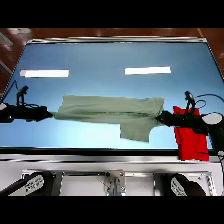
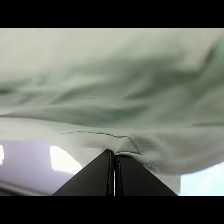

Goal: Fold the shirts.

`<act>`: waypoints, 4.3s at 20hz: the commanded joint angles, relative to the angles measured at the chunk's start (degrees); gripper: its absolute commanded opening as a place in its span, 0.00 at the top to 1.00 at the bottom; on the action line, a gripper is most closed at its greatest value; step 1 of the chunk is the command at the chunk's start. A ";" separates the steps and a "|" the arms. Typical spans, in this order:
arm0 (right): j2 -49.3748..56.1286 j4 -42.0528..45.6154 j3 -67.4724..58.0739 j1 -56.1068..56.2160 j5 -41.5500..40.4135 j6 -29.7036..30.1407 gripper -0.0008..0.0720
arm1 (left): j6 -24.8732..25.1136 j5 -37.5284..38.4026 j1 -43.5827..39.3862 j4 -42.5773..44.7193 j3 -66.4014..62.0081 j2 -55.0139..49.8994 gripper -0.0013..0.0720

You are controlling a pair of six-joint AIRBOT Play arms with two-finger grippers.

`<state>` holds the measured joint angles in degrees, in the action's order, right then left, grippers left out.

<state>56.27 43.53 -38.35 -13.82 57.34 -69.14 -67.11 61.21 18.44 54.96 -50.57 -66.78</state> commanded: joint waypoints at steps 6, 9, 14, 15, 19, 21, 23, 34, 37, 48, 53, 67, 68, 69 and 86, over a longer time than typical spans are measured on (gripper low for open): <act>22.16 -4.07 -19.96 5.64 -10.78 -0.63 0.90 | -1.77 -6.19 -4.04 -4.02 -15.93 -14.88 0.94; 31.54 -4.02 -26.91 6.84 -11.76 -2.14 0.90 | -4.20 -6.16 -5.16 -4.02 -22.34 -22.97 0.94; 36.79 1.79 -28.26 6.01 -12.17 -5.79 0.90 | -7.13 -2.27 -5.86 -4.04 -30.03 -32.89 0.73; 37.07 4.92 -28.24 6.16 -12.17 -5.97 0.89 | -7.15 -0.44 -6.10 -4.02 -30.58 -33.92 0.46; 34.77 10.21 -28.26 4.48 -8.61 -4.87 0.10 | -7.13 8.72 -4.87 -2.12 -31.89 -34.03 0.04; 31.91 16.76 -28.26 1.79 -4.68 -6.03 0.06 | -7.61 15.58 -2.91 -1.62 -34.25 -34.01 0.05; 31.30 20.59 -28.24 -1.49 1.05 -10.64 0.06 | -9.27 21.22 -1.49 -1.64 -36.11 -33.66 0.08; 43.06 5.81 -28.20 0.94 1.99 -9.73 0.06 | -8.57 22.86 -4.44 -7.76 -36.22 -26.38 0.08; 44.81 4.20 -28.22 2.27 2.12 -9.42 0.45 | -8.57 22.82 -5.90 -8.35 -36.22 -26.40 0.08; 22.12 4.22 -28.26 1.03 11.34 -8.81 0.90 | -8.41 11.58 -22.43 -8.55 -36.15 -30.71 0.86; 11.56 9.55 -28.26 1.03 19.28 -13.42 0.90 | -8.39 3.06 -36.09 -13.35 -36.15 -35.89 0.94; -4.66 10.99 -28.26 1.03 30.80 -17.40 0.90 | -8.39 -9.75 -59.58 -32.89 -36.22 -46.29 0.94; -4.83 11.02 -28.26 1.03 31.80 -17.73 0.90 | -8.37 -10.21 -59.56 -34.03 -36.22 -46.29 0.94; -4.83 10.99 -28.26 1.09 32.30 -18.36 0.90 | -8.31 -10.08 -59.10 -33.99 -36.22 -46.27 0.94; 31.34 -6.51 -28.50 46.01 -31.52 -22.80 0.90 | -1.86 5.49 -7.93 -23.41 -36.20 -8.81 0.94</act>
<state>77.97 45.45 -66.61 24.67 42.63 -91.92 -70.02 61.30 2.17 31.16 -86.72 -82.04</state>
